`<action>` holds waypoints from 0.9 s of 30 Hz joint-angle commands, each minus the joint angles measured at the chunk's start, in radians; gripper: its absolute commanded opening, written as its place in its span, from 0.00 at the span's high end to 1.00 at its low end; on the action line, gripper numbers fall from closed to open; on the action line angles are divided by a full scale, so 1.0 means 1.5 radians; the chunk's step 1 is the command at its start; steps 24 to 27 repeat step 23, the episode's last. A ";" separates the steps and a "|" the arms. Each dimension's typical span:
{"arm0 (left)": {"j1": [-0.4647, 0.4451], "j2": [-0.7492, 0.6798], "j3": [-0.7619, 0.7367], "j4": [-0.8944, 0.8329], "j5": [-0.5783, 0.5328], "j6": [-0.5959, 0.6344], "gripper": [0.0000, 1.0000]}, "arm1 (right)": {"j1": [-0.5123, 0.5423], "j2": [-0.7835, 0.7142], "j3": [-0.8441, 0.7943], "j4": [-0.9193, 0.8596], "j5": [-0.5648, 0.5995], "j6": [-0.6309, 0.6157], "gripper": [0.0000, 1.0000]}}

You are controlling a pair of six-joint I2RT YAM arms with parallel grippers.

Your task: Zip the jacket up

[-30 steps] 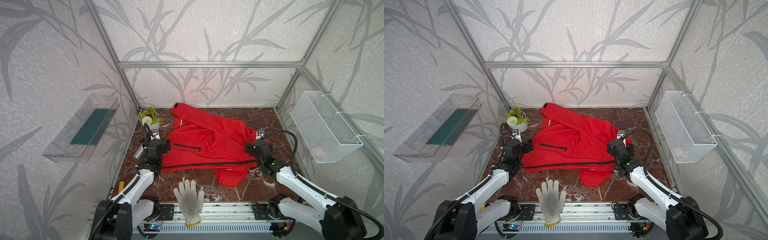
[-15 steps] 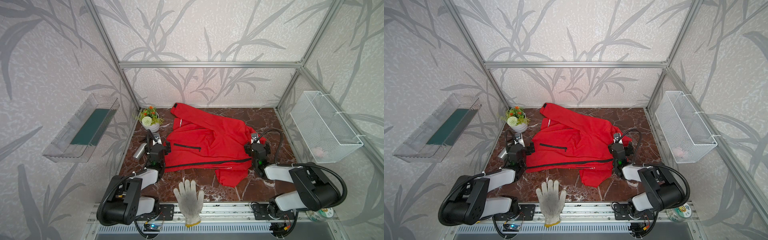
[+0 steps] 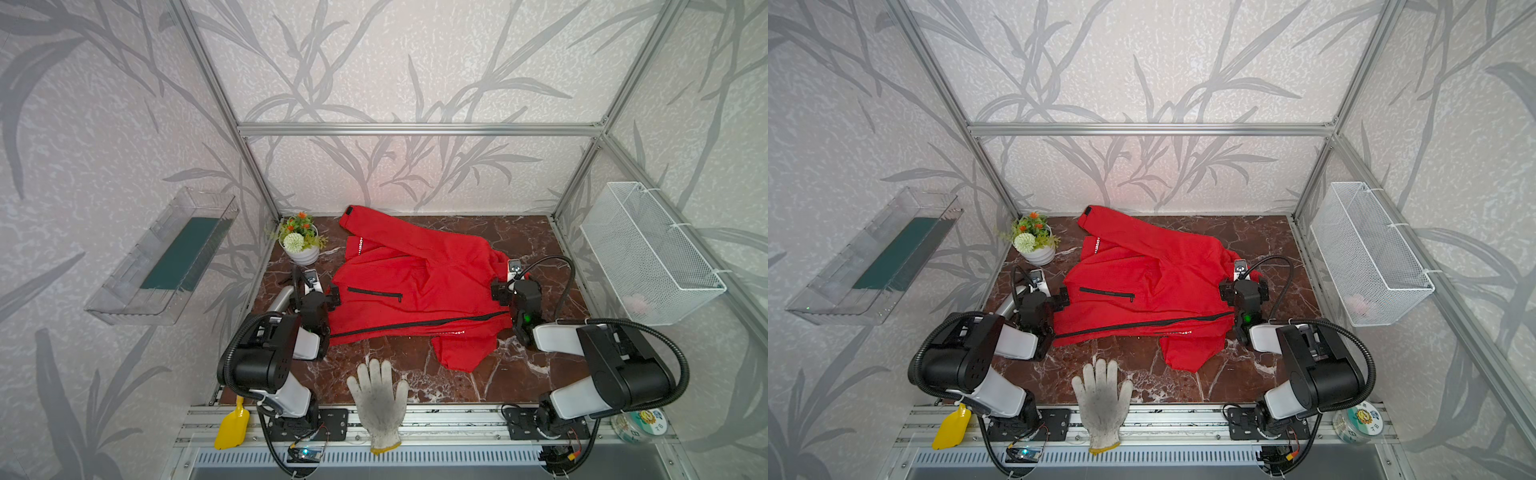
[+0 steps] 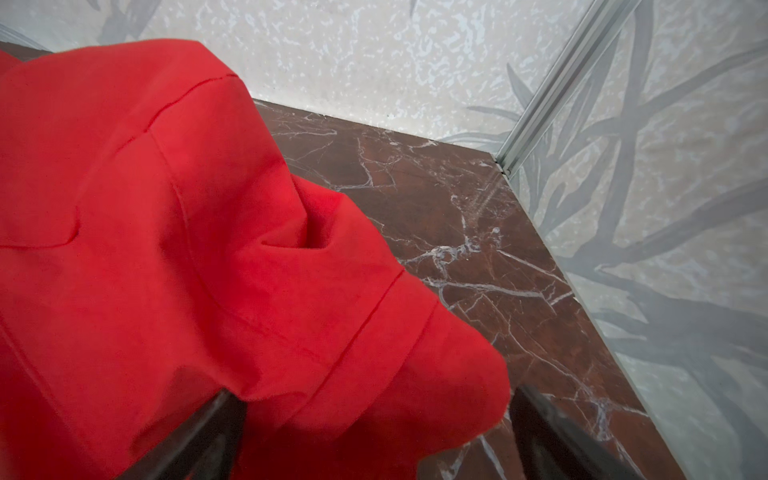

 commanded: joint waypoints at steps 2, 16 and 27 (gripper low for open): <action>0.008 -0.012 0.048 -0.053 -0.030 -0.019 0.01 | -0.026 0.002 0.035 -0.043 -0.066 0.033 0.01; 0.008 -0.008 0.046 -0.044 -0.031 -0.013 0.01 | -0.025 0.003 0.035 -0.043 -0.064 0.029 0.01; 0.009 -0.008 0.047 -0.043 -0.032 -0.014 0.01 | -0.038 0.002 0.026 -0.035 -0.100 0.030 0.01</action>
